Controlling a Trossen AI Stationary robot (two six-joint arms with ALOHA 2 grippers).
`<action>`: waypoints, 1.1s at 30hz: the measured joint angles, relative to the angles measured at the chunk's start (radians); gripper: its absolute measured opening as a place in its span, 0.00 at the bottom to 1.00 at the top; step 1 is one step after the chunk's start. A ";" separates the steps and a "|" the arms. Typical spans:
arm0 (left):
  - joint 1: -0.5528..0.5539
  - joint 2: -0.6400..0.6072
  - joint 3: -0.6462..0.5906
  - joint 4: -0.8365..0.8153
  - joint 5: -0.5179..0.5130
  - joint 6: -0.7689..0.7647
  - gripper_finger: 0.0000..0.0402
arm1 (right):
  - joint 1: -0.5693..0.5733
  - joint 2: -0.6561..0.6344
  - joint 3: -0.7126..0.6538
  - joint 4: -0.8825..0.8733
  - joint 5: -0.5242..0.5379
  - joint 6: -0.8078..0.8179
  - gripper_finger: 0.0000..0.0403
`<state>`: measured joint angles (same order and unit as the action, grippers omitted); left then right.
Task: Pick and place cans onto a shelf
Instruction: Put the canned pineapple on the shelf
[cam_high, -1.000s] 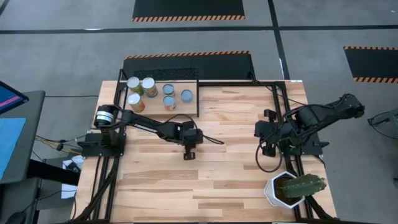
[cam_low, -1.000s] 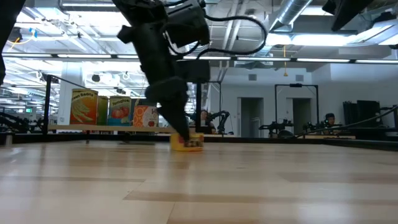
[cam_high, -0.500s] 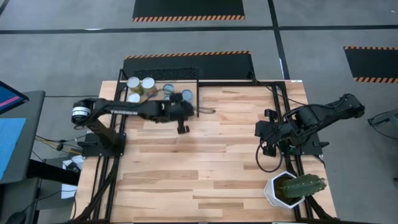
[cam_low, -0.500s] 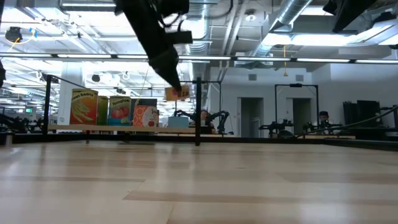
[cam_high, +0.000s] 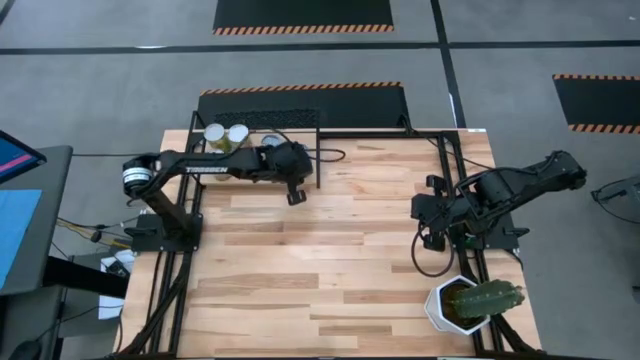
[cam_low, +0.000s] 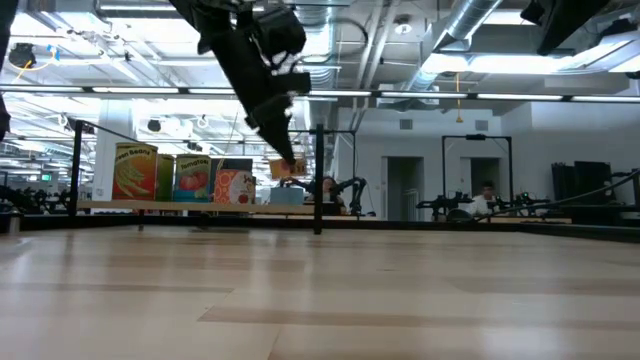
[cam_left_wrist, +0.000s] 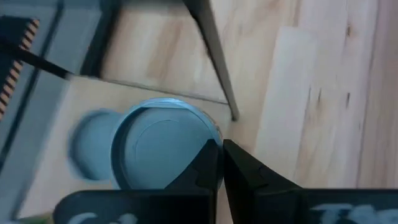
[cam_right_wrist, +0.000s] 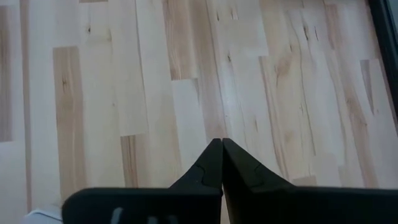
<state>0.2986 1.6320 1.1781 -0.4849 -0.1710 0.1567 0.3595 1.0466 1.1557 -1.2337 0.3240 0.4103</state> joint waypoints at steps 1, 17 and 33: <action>-0.001 0.012 -0.001 -0.007 0.002 -0.001 0.00 | 0.000 0.000 0.000 0.000 0.000 0.000 0.05; 0.017 0.132 0.006 -0.010 -0.024 0.019 0.01 | 0.000 0.000 0.000 -0.009 0.000 0.001 0.06; 0.074 0.136 0.005 0.031 -0.011 0.019 0.04 | 0.000 0.000 0.000 -0.009 -0.001 0.001 0.05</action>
<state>0.3728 1.7683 1.1828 -0.4539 -0.1821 0.1759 0.3595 1.0470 1.1557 -1.2427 0.3233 0.4110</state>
